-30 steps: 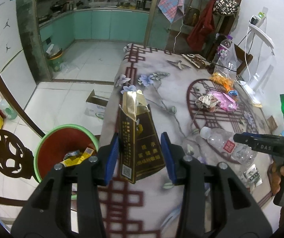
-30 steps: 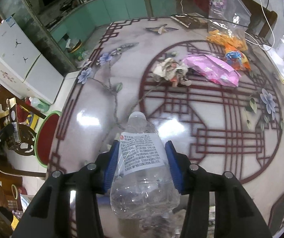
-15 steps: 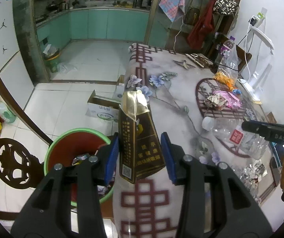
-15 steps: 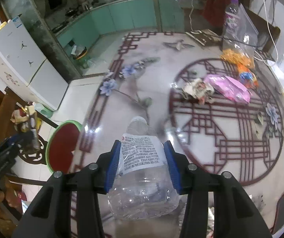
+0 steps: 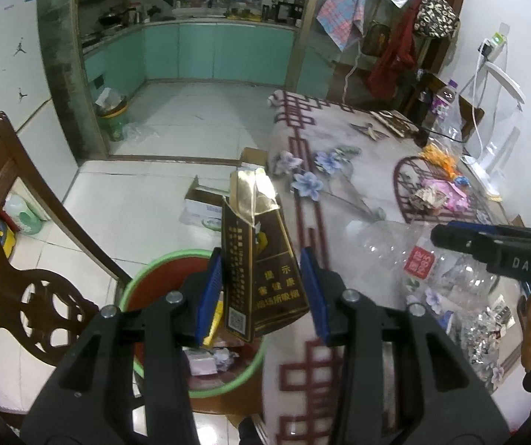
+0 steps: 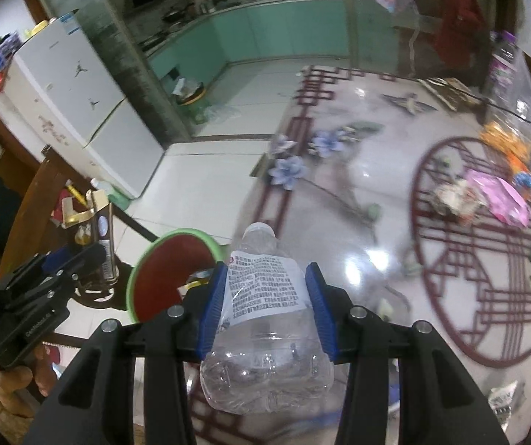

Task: Collect trash
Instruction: 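Carry the cigarette box and plastic bottle over the red bucket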

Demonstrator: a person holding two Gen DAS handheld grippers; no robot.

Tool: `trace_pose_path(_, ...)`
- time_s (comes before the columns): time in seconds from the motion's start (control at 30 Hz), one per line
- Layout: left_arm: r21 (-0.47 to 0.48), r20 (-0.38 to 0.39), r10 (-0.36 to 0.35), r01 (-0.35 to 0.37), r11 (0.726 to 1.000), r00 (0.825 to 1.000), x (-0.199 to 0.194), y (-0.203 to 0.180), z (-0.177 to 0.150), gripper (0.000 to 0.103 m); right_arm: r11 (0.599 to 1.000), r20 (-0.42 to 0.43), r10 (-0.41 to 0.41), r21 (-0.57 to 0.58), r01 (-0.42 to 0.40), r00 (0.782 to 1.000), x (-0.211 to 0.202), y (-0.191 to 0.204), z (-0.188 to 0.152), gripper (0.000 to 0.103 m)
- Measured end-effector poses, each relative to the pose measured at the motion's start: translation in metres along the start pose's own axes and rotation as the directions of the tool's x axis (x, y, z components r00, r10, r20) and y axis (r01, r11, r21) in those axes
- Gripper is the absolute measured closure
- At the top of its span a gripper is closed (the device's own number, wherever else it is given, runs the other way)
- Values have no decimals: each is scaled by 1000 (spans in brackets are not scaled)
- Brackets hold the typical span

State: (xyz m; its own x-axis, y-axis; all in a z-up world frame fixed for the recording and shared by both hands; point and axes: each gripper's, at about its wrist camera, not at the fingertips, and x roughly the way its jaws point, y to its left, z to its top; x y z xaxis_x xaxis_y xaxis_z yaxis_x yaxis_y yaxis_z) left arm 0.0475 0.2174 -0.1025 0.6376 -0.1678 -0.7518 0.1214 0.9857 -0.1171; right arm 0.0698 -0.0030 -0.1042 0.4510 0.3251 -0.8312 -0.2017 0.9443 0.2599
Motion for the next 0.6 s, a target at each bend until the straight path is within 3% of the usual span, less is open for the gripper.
trace_pose_path(0.27, -54, 30, 57, -55, 997, 998, -6, 43, 11, 63, 996, -17, 58, -69, -59, 998, 24, 50, 13, 61)
trace_pose_path(0.6, -112, -7, 97, -97, 989, 995, 5, 81, 8, 63, 988, -69, 95, -115, -103, 993, 52, 86, 17, 62)
